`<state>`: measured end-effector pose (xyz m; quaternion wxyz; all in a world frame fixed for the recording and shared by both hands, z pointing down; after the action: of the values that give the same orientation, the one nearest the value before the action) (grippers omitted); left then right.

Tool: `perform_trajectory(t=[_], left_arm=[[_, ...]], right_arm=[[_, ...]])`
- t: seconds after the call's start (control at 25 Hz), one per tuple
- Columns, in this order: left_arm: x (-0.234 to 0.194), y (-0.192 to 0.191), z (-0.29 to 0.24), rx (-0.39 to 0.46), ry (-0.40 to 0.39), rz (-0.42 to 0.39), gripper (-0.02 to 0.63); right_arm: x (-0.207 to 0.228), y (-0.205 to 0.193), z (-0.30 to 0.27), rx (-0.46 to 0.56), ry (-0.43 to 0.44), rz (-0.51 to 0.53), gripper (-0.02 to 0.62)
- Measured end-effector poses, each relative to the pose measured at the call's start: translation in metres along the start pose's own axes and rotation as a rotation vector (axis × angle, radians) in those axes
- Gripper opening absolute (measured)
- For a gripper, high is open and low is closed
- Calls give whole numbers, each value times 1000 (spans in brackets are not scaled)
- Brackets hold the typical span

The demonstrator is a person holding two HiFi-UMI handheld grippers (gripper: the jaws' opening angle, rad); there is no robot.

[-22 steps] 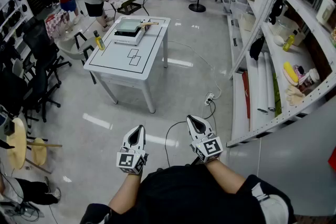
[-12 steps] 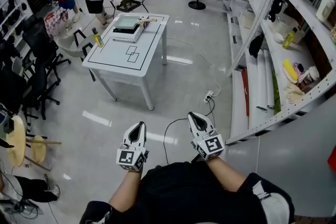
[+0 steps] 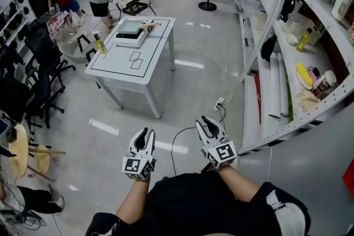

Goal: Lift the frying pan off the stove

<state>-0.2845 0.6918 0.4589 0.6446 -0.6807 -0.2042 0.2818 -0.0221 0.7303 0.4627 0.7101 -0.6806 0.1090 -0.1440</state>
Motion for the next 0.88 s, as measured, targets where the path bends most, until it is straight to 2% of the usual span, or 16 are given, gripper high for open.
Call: perform_trajectory(t=[0.2,0.44,0.68,0.88], left_arm=[[13,-7,-14,11,11,-14,100],[36,-11,-30,19,16,-21,98],[49,-17,-40,-16,28,-13,98],[41,-9,-61,-15,58,15,98]], right_arm=[[23,3,11,18,28,-42,117],[43,8,14,56,121,-70,117],[68,-1,18,58,88,-97,117],[86,-7,6,41,72,-108,117]])
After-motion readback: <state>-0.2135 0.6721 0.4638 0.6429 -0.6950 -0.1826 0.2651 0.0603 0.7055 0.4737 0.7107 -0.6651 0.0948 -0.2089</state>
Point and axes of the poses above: the fingertips, and each gripper's own axes: z backward along the fingers, x to its right, y out of its top, the point moved 6 cm from there along z, backward along the fingers, and after that the axes turned 2 degrees about -z, right-handed, at the moved point
